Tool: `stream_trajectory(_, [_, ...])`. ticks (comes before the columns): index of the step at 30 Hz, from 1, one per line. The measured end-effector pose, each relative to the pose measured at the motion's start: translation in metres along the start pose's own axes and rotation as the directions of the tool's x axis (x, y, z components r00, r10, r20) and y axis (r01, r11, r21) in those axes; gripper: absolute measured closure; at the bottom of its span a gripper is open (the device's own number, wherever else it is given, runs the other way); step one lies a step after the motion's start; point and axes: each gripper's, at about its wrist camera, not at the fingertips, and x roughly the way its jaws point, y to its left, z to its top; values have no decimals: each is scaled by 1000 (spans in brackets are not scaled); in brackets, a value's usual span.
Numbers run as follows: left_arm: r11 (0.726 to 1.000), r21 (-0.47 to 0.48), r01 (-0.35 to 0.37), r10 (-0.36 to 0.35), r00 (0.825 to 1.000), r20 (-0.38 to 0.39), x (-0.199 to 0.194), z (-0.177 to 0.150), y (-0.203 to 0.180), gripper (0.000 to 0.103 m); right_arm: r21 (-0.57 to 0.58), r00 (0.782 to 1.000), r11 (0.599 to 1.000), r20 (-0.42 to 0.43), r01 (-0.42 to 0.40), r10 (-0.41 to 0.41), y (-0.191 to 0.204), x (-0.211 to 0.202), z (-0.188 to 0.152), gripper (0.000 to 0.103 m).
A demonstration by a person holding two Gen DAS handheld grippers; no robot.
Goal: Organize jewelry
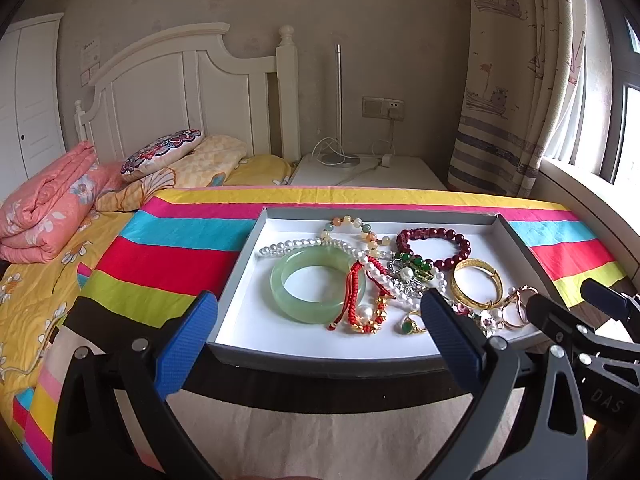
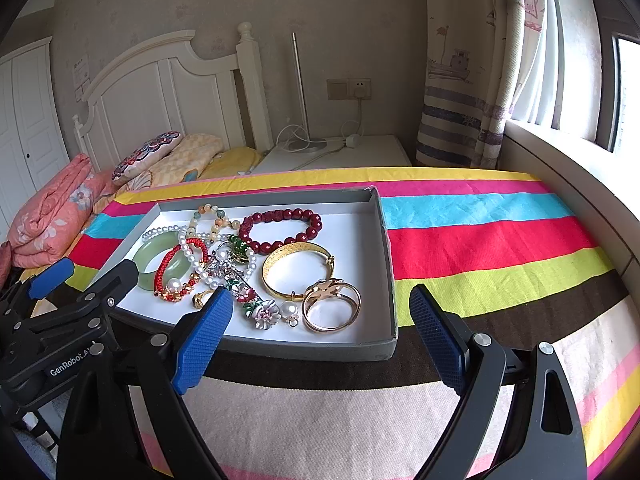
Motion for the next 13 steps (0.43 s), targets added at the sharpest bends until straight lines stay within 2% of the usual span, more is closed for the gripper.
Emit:
stream_trajectory(5, [999,-41,5,-5,1000,11,-5,-2,7,2,2,1000,1000,-1,-3,3,3,1,-1,17])
stream_trajectory(7, [998,-54,16,-16,1000,-9,-2,-2,9,2,4,1000,1000,0,-5,5,4,0,-2,17])
stream_trajectory(11, [1000,-11,16,-17,997,-73,-3,-8,5,2,13,1000,1000,4,-17,17,4,-3,-4,17])
stream_trajectory(13, [999,41,21,-15,989,-144,-7,-19,2,2,16,999,999,-9,-31,31,5,-7,-9,17])
